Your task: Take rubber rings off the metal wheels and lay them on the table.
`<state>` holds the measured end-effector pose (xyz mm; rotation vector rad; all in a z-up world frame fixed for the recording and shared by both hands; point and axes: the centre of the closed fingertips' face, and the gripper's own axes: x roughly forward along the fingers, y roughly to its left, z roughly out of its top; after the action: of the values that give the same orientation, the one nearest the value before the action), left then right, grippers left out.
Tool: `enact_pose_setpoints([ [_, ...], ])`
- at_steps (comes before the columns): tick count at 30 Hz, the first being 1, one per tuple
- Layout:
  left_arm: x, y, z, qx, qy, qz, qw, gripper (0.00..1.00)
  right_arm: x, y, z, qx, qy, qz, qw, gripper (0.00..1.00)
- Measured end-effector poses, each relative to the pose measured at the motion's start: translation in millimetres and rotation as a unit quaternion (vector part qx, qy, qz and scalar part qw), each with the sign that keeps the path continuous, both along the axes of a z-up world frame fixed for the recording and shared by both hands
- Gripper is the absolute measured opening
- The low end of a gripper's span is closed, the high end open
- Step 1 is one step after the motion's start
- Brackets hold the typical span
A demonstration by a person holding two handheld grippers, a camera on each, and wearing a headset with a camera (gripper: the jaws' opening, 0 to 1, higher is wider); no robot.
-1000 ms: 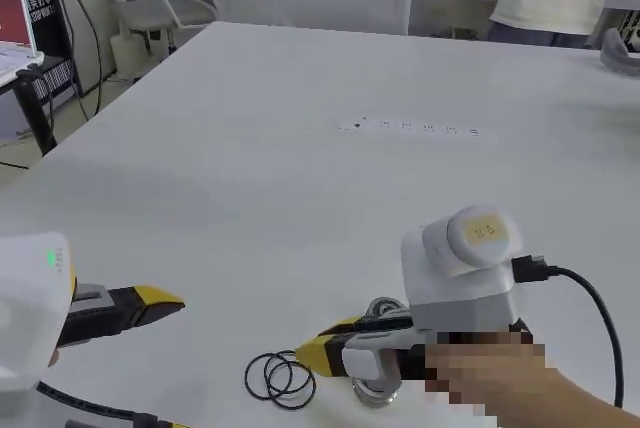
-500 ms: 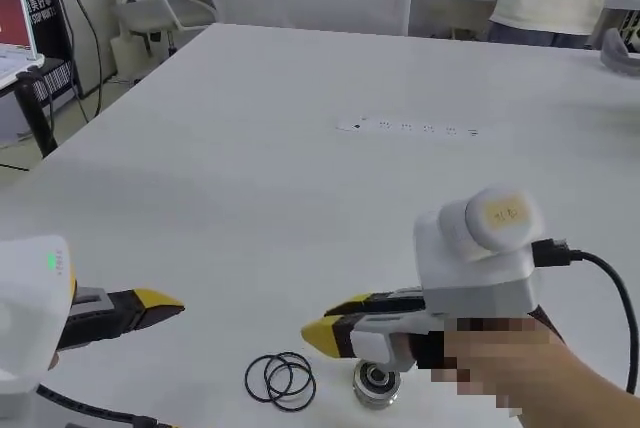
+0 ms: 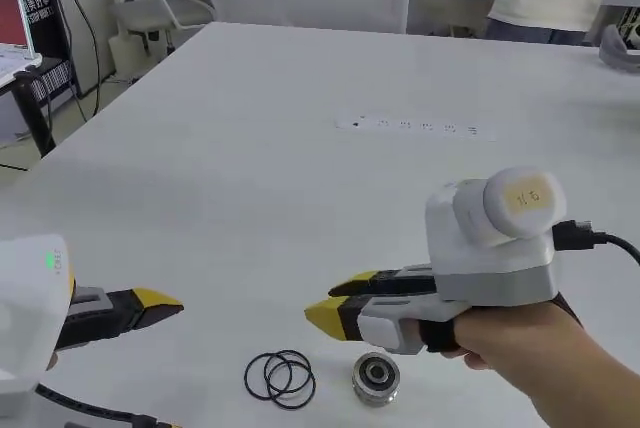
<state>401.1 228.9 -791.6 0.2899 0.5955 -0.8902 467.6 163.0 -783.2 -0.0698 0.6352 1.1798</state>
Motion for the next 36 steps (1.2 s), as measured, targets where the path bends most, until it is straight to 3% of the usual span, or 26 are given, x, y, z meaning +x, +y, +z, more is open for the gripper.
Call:
enact_pose_setpoints([
  [22,-1.6,-0.2,-1.1,0.003,0.003,-0.002,1.0,0.77,7.6,-11.6,16.7,-0.005,-0.041,0.004,0.9991,0.22],
  [36,-2.4,-0.3,-1.2,0.002,0.005,-0.003,1.0,0.77,11.0,-20.8,18.8,-0.015,-0.057,0.01,0.9982,0.32],
])
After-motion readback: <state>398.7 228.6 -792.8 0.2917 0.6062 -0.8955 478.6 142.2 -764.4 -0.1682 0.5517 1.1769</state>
